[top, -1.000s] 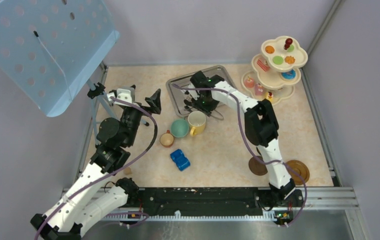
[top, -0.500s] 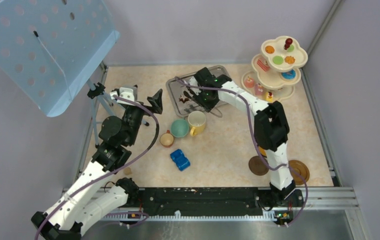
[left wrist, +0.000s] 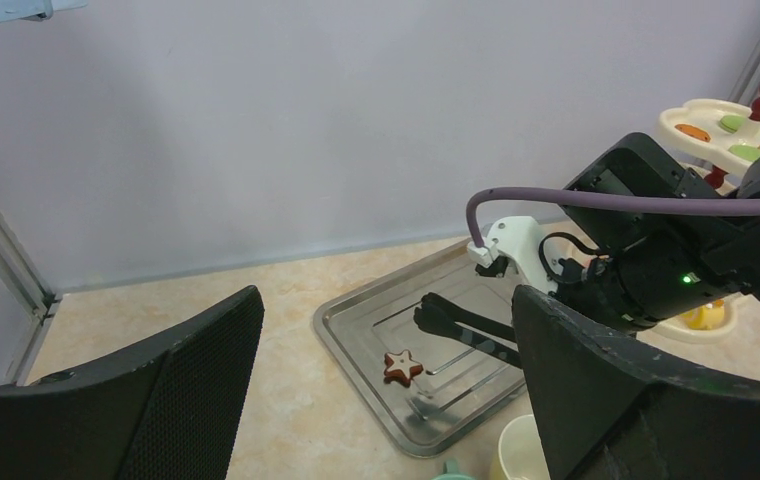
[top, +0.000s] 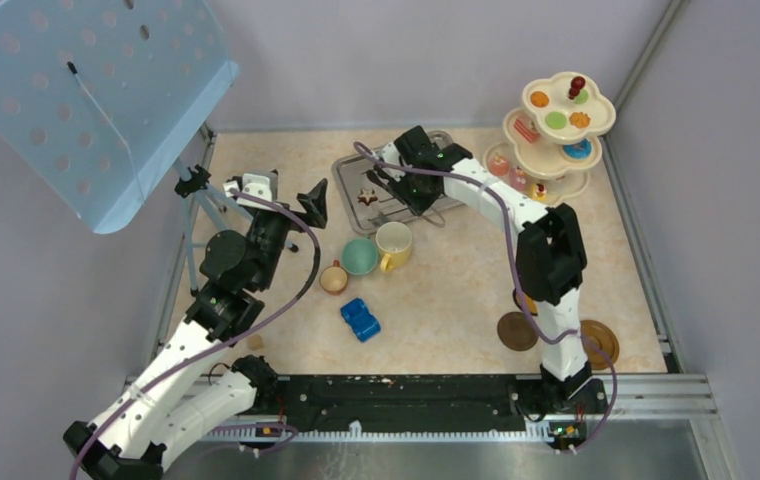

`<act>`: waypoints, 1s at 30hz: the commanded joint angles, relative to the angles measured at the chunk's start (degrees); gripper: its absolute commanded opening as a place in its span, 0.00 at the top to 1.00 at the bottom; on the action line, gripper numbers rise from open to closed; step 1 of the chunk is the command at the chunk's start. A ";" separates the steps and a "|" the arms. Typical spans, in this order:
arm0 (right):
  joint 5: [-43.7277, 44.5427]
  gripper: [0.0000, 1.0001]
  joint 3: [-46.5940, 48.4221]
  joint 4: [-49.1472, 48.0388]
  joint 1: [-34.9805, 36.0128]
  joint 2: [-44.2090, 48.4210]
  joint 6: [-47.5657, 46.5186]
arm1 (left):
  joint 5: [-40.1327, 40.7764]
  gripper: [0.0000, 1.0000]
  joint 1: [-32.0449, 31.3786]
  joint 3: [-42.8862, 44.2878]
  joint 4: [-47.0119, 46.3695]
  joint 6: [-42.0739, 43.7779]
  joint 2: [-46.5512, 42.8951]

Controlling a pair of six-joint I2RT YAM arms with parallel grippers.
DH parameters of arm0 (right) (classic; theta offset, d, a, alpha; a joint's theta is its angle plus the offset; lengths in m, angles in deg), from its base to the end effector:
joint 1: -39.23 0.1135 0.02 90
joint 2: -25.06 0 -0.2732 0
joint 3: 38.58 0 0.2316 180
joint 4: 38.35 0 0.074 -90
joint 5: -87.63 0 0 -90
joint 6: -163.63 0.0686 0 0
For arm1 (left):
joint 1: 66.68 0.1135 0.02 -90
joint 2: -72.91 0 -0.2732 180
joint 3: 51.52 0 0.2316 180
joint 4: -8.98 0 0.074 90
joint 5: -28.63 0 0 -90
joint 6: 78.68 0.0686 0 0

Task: Serve the afternoon tea

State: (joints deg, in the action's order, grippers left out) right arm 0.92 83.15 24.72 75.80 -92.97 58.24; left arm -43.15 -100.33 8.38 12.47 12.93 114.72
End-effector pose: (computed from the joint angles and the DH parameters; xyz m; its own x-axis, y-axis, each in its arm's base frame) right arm 0.3654 0.2662 0.2470 -0.5147 -0.7117 -0.4781 -0.7343 0.6538 -0.1828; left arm 0.1544 -0.0770 0.4026 0.2175 -0.1127 -0.9695 0.2685 0.9619 -0.0516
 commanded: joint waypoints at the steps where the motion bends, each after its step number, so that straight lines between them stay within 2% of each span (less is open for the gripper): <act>1: -0.52 0.72 6.56 0.43 -0.28 -3.64 -1.91 | -0.59 0.01 0.28 1.02 -0.92 -0.51 0.20; 14: -0.41 0.57 14.75 3.11 1.10 -11.87 -5.12 | -0.91 0.01 0.85 1.00 -0.90 -0.72 1.08; 30: 0.45 0.51 16.37 3.75 1.56 -15.91 -6.97 | -0.86 0.01 1.23 1.06 -0.95 -1.08 1.18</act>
State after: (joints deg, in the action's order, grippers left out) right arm 0.66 96.66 28.57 76.61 -107.51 52.53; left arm -43.76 -99.33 8.38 12.55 12.69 115.94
